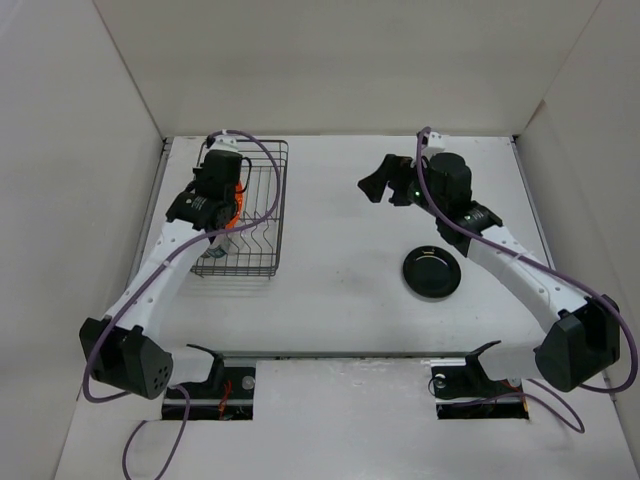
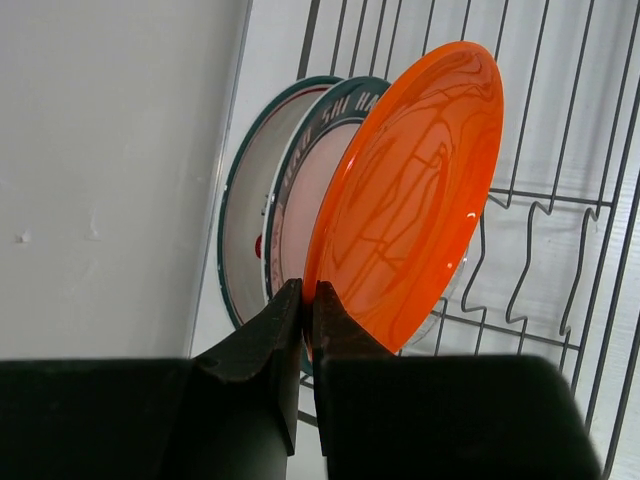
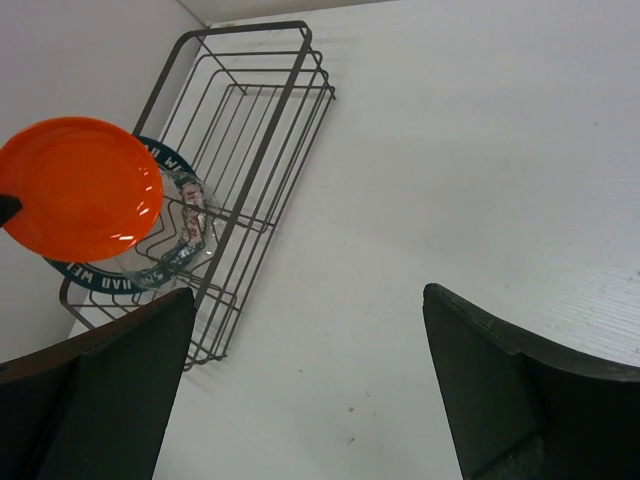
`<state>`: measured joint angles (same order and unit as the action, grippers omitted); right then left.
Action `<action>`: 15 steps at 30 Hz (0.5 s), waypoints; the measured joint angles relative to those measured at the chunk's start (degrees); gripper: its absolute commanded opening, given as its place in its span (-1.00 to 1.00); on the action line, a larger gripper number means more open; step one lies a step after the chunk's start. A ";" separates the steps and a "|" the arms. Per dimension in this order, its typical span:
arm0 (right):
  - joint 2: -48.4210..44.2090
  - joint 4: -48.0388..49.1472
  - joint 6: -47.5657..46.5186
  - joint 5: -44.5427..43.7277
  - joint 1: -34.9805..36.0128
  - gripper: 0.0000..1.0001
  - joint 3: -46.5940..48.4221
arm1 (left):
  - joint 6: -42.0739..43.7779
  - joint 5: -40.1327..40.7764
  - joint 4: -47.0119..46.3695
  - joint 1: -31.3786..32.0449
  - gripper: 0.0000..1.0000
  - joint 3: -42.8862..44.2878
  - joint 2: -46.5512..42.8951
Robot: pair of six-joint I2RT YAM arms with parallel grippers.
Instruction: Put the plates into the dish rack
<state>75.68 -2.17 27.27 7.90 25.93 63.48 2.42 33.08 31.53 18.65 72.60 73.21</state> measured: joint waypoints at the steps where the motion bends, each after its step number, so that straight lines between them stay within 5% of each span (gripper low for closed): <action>1: 0.00 -0.04 0.00 0.00 -0.11 1.00 0.00 | -0.33 0.11 -0.02 0.00 -1.00 -0.13 0.33; 15: 0.00 -0.33 -0.09 1.95 -2.32 1.00 0.00 | -1.62 3.06 -0.02 0.37 -1.00 -1.99 4.70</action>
<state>75.68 -2.50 27.18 9.85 23.62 63.48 0.80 36.14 31.51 19.03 70.61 77.91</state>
